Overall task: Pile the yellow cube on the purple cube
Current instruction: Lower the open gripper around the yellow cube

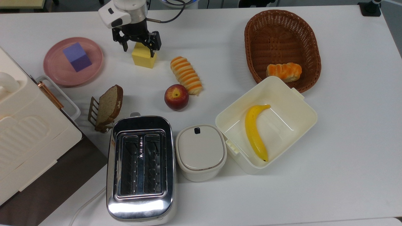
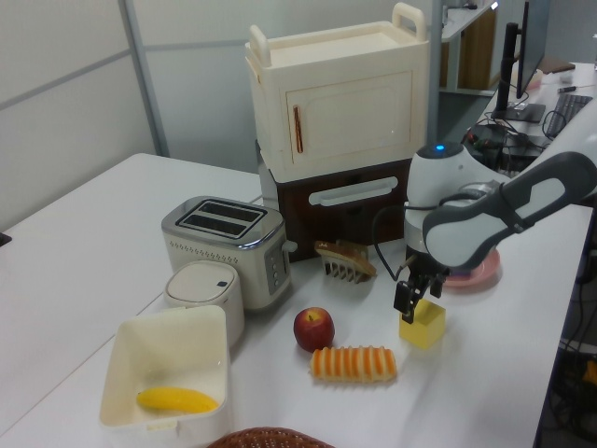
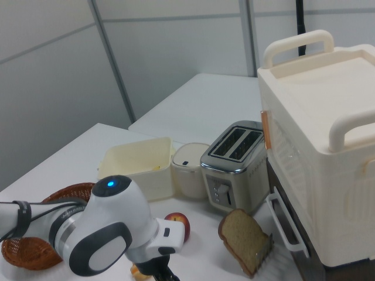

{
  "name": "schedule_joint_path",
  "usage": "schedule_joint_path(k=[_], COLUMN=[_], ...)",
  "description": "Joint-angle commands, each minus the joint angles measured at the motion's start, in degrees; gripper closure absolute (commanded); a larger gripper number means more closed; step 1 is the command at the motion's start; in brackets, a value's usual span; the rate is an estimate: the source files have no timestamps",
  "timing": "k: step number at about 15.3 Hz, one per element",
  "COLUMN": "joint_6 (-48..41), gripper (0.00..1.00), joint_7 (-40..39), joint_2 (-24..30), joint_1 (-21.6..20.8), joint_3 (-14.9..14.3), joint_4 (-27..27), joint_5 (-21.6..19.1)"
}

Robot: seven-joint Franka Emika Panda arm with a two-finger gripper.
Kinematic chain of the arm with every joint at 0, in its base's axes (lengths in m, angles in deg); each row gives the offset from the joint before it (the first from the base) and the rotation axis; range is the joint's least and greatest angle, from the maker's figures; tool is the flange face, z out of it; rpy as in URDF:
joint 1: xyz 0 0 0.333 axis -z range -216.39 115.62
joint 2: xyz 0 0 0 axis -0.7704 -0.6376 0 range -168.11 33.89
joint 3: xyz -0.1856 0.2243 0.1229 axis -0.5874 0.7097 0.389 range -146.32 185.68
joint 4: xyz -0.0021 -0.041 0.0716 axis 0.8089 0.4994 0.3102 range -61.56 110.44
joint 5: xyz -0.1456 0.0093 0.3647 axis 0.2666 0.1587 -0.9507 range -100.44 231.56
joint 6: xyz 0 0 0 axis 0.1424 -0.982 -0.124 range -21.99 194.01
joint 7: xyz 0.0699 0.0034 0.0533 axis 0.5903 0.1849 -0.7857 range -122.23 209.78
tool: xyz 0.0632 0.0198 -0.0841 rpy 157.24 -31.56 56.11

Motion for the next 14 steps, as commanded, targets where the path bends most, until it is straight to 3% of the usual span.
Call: schedule_joint_path(k=[1, 14], joint_6=[-2.72, -2.54], gripper=[0.00, 0.00], joint_7=[0.58, -2.23], joint_2=[0.38, -0.58], joint_1=[-0.26, 0.09], joint_3=[0.06, 0.06], joint_4=[-1.23, -0.88], joint_5=[0.93, 0.84])
